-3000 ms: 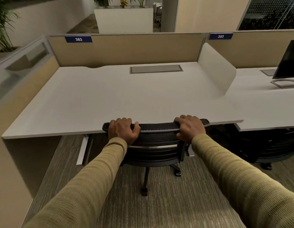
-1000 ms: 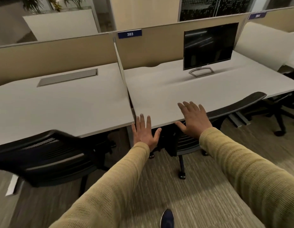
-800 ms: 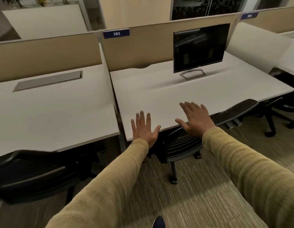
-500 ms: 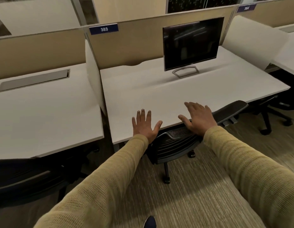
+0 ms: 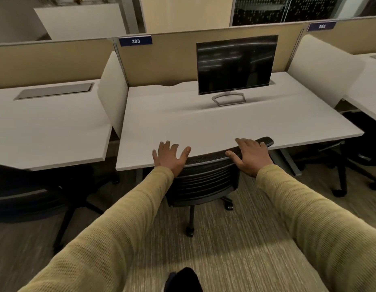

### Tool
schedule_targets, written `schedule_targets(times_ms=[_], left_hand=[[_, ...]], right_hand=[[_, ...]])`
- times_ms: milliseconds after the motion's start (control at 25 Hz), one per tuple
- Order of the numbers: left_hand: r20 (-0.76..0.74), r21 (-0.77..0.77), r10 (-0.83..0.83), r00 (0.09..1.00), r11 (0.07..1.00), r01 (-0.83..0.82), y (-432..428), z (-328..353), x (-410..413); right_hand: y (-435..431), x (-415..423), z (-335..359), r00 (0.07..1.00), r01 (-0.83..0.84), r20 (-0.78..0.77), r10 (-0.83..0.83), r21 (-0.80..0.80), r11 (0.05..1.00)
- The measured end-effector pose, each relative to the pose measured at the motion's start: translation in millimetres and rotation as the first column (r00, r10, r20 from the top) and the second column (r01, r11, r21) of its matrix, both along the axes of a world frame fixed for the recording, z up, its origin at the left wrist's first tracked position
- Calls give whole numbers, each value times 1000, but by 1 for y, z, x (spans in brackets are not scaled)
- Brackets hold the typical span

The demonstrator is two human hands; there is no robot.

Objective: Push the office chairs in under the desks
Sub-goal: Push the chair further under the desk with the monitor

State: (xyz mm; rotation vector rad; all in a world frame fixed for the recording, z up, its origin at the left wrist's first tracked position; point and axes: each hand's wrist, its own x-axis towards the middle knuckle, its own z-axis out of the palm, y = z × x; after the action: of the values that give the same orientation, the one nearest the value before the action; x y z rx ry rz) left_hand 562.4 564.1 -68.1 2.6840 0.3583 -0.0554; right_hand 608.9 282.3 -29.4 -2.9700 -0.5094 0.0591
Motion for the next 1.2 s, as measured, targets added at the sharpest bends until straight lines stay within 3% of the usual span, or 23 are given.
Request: schedule_targets(times_ms=[200,440,600,880,1200], left_hand=[[-93,232,76,993,971,-53,-44,-13,3],[-96,413,182,979,902,-127,-59,-21,36],[-93,424,221,971,891,-162,-66,-25,31],[-23,448,240,970,870,-205,-101,-31,11],[-6,422,319,948,860,-286,-167,-27,-31]], right_hand=[[-35,25,-6,999,-50,-6,50,3,999],[-58,73,-20,990,-136,-35,135,-48,990],[-60,95,-21,971,-192,-162,177,-85,978],[-90,83,-39,963,-246,-144,228,-121,962],[-140,42,-36,919,-350,-235,316,-118,929]])
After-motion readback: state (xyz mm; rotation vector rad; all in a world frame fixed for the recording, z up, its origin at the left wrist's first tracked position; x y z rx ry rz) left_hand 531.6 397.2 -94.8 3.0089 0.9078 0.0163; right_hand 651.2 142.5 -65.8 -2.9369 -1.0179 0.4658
